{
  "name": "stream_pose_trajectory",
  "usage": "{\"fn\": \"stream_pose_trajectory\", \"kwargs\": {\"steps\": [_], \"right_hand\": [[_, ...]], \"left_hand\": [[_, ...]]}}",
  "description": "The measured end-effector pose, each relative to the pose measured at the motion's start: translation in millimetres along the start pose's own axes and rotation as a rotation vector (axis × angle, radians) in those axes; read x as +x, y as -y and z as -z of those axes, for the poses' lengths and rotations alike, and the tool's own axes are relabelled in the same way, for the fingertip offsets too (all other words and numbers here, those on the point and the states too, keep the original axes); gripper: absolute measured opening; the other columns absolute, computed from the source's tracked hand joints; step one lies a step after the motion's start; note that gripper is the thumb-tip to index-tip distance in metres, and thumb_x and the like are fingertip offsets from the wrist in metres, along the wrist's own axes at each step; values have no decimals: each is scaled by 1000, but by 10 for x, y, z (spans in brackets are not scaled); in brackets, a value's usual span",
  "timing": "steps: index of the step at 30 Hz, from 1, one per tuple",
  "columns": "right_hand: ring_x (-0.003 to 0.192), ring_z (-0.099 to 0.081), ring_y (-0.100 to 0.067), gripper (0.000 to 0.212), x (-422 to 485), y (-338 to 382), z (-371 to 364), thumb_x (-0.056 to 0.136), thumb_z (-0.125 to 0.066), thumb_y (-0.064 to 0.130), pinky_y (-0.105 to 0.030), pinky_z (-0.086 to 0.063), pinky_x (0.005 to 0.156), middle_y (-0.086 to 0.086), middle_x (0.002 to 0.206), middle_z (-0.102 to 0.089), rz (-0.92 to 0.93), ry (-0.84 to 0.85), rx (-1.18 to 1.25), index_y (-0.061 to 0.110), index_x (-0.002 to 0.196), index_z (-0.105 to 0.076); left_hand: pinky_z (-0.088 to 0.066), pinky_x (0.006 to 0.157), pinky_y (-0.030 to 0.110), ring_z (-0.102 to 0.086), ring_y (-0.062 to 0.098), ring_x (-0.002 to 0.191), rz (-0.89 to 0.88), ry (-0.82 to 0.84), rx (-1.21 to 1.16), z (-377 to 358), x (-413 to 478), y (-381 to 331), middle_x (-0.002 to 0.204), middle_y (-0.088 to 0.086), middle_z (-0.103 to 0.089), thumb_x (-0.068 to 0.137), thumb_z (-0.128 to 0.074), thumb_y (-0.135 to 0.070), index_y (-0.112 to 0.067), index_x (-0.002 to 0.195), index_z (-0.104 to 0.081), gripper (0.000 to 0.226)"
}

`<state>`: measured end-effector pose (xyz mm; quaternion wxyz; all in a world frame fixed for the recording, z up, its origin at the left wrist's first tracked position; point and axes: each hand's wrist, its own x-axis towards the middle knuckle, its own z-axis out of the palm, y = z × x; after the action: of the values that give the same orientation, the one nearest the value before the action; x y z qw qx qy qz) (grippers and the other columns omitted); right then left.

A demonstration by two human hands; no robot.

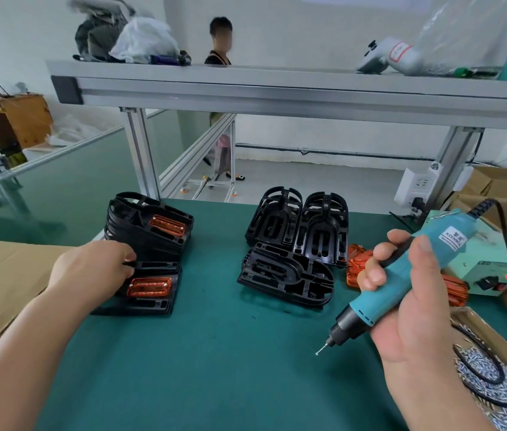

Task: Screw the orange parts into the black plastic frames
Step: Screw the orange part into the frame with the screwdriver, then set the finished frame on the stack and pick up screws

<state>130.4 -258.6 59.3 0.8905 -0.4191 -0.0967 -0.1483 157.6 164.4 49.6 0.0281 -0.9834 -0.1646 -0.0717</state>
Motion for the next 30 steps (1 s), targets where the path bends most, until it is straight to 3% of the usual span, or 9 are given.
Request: {"fn": "stream_pose_trajectory", "kwargs": {"steps": [4, 7, 9, 11, 14, 18, 21, 26, 30], "right_hand": [[60, -53, -11, 23, 4, 6, 0, 106, -60, 42, -22, -47, 59, 1, 89, -62, -4, -2, -3, 20, 109, -65], [60, -53, -11, 22, 6, 13, -3, 106, -61, 41, -22, -48, 59, 1, 89, -62, -4, 1, 5, 20, 109, -66], [60, -53, -11, 22, 1, 13, -3, 107, -60, 41, -22, -48, 59, 1, 89, -62, -6, -1, 13, 19, 109, -66], [61, -53, -11, 22, -1, 16, -2, 107, -60, 40, -22, -48, 59, 1, 89, -62, -7, -9, 18, 19, 110, -65], [61, -52, -11, 22, 1, 28, -5, 106, -61, 39, -22, -48, 59, 1, 89, -61, -2, -27, 26, 18, 109, -65], [61, -52, -11, 22, 9, 45, -1, 106, -61, 39, -21, -48, 59, 1, 88, -61, 7, -58, 35, 18, 109, -65], [60, -52, -10, 21, 13, 48, -1, 107, -59, 39, -21, -48, 58, 1, 88, -61, 12, -61, 39, 18, 109, -64], [60, -53, -10, 21, 12, 41, -3, 108, -59, 38, -22, -49, 58, 1, 88, -62, 4, -59, 41, 18, 108, -64], [60, -53, -10, 21, 7, 40, -5, 107, -60, 38, -22, -49, 58, 1, 88, -62, 4, -52, 37, 17, 108, -64]], "left_hand": [[-46, 60, 28, -67, 22, 79, 17, -136, -109, -73, -130, -45, 90, -9, -73, 94, -63, -39, -43, 103, -72, 13], [-44, 56, 27, -60, 8, 65, -17, -213, -386, -37, -304, -227, 68, -15, -67, 93, -63, -44, -40, 83, -69, 12], [-44, 56, 27, -56, 3, 56, -84, -106, -691, -9, -454, -475, 60, -16, -63, 93, -67, -47, -35, 82, -73, 17], [-33, 50, 26, -39, 8, 49, -124, 146, -1042, 0, -634, -801, 54, -10, -45, 88, -71, -53, -26, 87, -75, 27], [-18, 44, 19, -22, 10, 50, 39, 634, -1480, -30, -876, -1261, 61, -8, -33, 88, -72, -52, -15, 103, -73, 40], [-19, 36, 15, -19, 7, 50, 242, 1012, -1728, -59, -1071, -1709, 62, -6, -32, 98, -70, -37, -11, 114, -59, 32], [-21, 33, 15, -22, 6, 48, 371, 1092, -1868, -59, -1090, -1952, 63, -5, -31, 96, -73, -33, -13, 108, -52, 31], [-19, 34, 15, -23, 6, 45, 445, 1006, -1949, -85, -1019, -2128, 59, -6, -32, 101, -68, -30, -21, 77, -41, 38], [-19, 34, 16, -24, 6, 46, 452, 975, -1950, -118, -1016, -2118, 59, -5, -34, 105, -61, -26, -21, 79, -40, 34]]}}
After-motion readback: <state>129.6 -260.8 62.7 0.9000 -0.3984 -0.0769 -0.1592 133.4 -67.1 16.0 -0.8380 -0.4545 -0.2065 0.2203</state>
